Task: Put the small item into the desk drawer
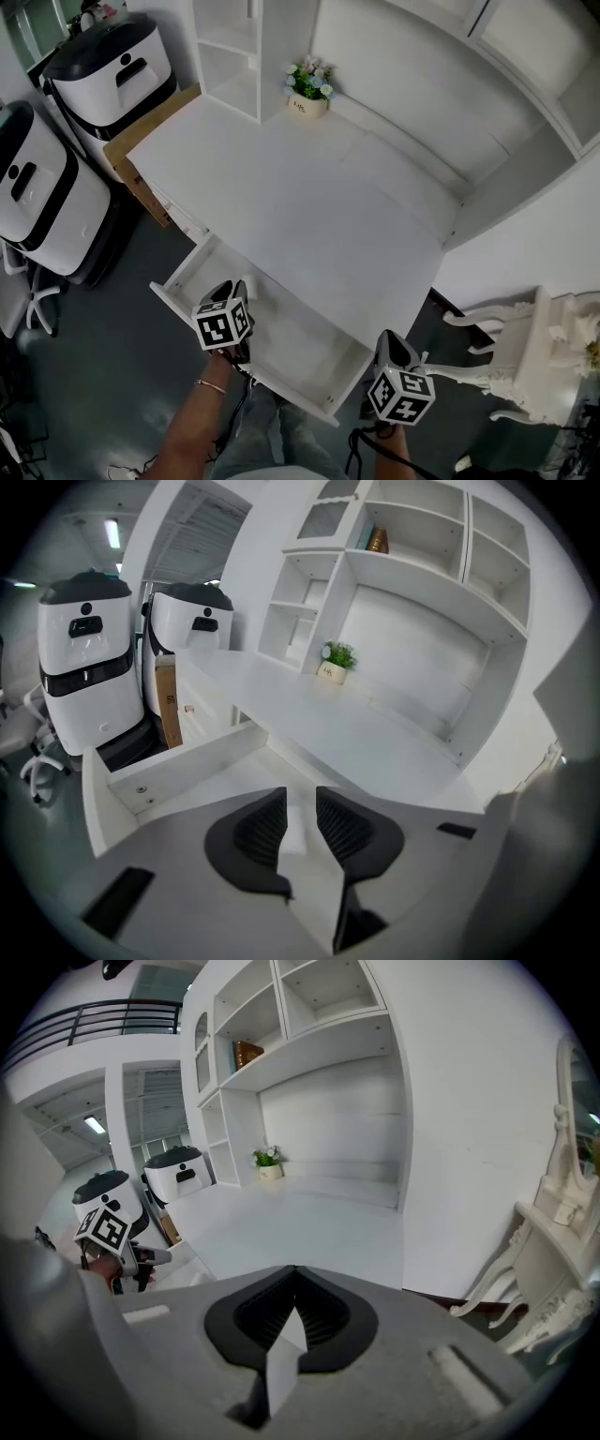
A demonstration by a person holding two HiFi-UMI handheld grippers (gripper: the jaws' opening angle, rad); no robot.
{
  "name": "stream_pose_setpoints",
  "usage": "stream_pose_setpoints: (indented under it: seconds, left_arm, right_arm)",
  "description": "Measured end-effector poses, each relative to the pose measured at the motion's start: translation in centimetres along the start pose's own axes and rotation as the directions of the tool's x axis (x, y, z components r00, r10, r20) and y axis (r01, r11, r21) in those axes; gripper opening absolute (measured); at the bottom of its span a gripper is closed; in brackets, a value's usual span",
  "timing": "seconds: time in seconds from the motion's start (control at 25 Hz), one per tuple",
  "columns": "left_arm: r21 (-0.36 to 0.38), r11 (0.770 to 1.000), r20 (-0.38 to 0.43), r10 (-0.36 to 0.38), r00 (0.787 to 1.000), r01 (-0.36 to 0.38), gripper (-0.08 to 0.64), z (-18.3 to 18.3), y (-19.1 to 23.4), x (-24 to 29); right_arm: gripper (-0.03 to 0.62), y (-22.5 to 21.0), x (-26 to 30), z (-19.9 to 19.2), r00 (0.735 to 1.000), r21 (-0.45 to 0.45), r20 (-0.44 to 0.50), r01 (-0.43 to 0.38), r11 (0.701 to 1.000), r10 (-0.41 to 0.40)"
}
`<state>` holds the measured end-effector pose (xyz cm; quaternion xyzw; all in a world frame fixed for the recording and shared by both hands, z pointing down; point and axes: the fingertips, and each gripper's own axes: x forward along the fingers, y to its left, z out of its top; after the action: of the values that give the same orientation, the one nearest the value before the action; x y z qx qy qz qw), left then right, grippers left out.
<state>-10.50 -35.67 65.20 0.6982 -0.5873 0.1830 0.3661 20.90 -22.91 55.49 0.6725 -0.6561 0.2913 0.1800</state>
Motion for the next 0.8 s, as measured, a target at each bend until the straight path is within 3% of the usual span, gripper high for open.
stream_pose_setpoints:
  seconds: [0.2, 0.32, 0.52, 0.8]
  left_arm:
    - [-0.074, 0.996, 0.055, -0.045, 0.998, 0.049, 0.047, 1.1, -0.2, -4.8]
    - [-0.076, 0.992, 0.095, -0.088, 0.992, 0.096, 0.031, 2.0, -0.8, -7.6]
    - [0.025, 0.991, 0.183, -0.137, 0.974, 0.134, 0.023, 4.6, -2.2, -12.9]
    - [0.161, 0.986, 0.388, -0.097, 0.917, 0.036, 0.015, 10.4, -3.0, -20.3]
  right_arm:
    - [0.0, 2.0, -0.7, 1.1, 0.998, -0.03, 0.02, -0.056, 0.998, 0.057]
    - [0.0, 3.2, -1.3, 1.8, 0.995, -0.047, 0.038, -0.088, 0.995, 0.09]
    - [0.0, 4.4, -2.7, 3.4, 0.989, -0.077, 0.077, -0.123, 0.989, 0.129]
    - [0.0, 4.5, -4.9, 7.4, 0.973, -0.132, 0.17, -0.136, 0.982, 0.157]
